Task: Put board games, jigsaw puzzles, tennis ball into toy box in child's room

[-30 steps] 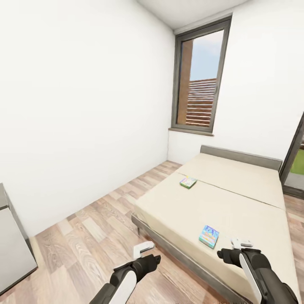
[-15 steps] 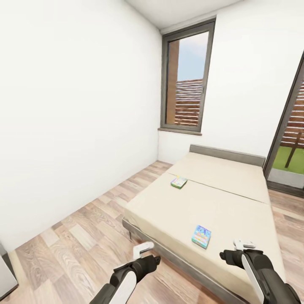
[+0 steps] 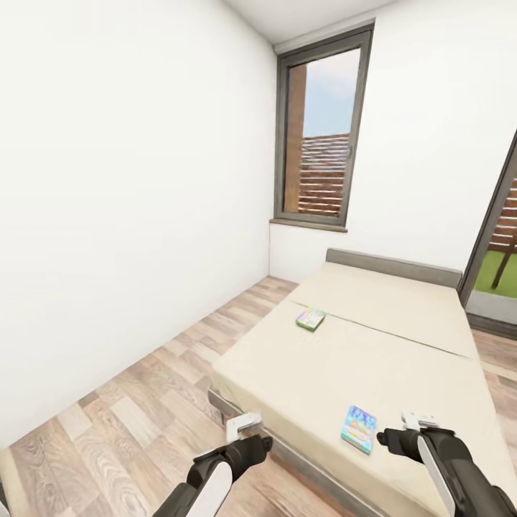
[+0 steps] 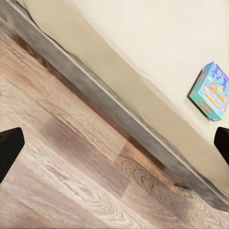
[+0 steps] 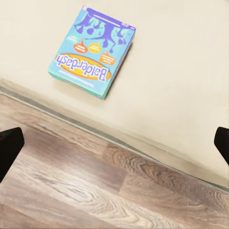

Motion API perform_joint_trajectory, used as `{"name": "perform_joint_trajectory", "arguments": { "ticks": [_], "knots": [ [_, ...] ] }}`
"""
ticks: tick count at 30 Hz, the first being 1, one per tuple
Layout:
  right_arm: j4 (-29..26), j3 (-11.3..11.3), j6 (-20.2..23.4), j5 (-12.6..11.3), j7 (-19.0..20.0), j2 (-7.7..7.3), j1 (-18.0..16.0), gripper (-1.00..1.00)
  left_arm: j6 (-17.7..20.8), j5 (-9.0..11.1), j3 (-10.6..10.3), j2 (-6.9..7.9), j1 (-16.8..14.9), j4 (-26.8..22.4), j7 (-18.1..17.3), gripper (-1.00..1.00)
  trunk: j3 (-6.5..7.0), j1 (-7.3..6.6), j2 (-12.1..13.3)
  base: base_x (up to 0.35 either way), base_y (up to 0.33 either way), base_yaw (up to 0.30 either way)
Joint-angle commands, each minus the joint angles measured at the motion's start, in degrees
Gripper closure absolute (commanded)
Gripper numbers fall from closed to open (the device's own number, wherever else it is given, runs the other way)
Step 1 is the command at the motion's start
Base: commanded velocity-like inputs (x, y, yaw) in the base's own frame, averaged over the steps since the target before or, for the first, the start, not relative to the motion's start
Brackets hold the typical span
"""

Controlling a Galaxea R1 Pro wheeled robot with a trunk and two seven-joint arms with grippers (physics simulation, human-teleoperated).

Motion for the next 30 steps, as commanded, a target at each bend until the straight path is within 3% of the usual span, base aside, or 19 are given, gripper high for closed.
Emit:
{"name": "perform_joint_trajectory", "arguments": {
  "ticks": [1,15,18,24,30],
  "knots": [
    [0.07,-0.14,0.19,-0.27,0.75,0.01,-0.03,-1.0,0.08,0.56,-0.11,0.0,-0.05,-0.11,0.6,-1.0,-0.07,0.03,-0.04,0.328,0.018,-0.002],
    [1.09,-0.61,0.35,-0.11,3.09,0.16,-0.16,-1.0,0.08,0.58,-0.58,-0.01,-0.05,-0.09,0.57,-1.0,-0.07,0.03,-0.04,0.301,0.007,-0.001],
    [1.13,-1.55,0.22,-0.17,3.25,0.03,-0.24,-1.0,0.08,0.68,-0.64,-0.03,-0.05,-0.07,0.57,-1.0,-0.07,0.03,-0.04,0.118,0.001,0.0],
    [1.17,-5.81,-0.94,-0.09,3.39,0.57,-0.35,-1.0,0.13,0.87,-0.67,-0.09,-0.05,-0.04,0.61,-1.0,-0.07,0.03,-0.04,0.054,0.0,0.0],
    [1.15,-7.18,-1.13,-0.18,3.63,0.69,-0.31,-1.0,0.09,0.6,-0.75,-0.04,0.0,-0.2,0.6,-1.0,-0.07,0.03,-0.04,0.035,-0.018,0.0]
  ]
}}
